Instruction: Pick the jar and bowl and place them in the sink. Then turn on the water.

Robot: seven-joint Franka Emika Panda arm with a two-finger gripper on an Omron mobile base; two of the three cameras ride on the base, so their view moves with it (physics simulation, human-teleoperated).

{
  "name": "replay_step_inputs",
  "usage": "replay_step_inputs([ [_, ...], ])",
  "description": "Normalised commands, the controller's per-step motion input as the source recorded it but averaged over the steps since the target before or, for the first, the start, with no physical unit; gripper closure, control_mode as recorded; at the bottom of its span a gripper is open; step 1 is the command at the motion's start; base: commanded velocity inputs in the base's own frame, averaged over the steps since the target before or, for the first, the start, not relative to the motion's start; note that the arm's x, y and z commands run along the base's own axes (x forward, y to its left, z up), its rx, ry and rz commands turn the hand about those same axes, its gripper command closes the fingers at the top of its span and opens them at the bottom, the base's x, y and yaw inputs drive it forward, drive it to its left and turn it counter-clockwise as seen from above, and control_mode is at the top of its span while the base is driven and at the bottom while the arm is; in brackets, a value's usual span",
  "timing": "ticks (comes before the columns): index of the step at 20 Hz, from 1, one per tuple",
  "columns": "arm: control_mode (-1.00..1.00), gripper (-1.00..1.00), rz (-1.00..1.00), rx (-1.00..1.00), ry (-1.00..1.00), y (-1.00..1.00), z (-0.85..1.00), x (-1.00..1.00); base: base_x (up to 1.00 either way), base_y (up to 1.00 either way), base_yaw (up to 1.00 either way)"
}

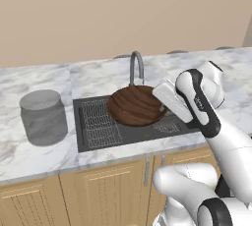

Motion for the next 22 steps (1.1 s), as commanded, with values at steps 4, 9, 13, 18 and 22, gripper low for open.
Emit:
replay_step_inputs([
  [4,1.0,1.0,0.0,0.0,0.0,0.0,0.0,0.0,0.34,0.0,-0.02],
  [9,1.0,1.0,0.0,0.0,0.0,0.0,0.0,0.0,0.49,-0.19,0.0],
  [13,1.0,1.0,0.0,0.0,0.0,0.0,0.0,0.0,0.58,-0.36,0.01],
  [18,1.0,1.0,0.0,0.0,0.0,0.0,0.0,0.0,0.23,-0.89,0.02],
  [22,1.0,1.0,0.0,0.0,0.0,0.0,0.0,0.0,0.09,-0.4,0.01],
])
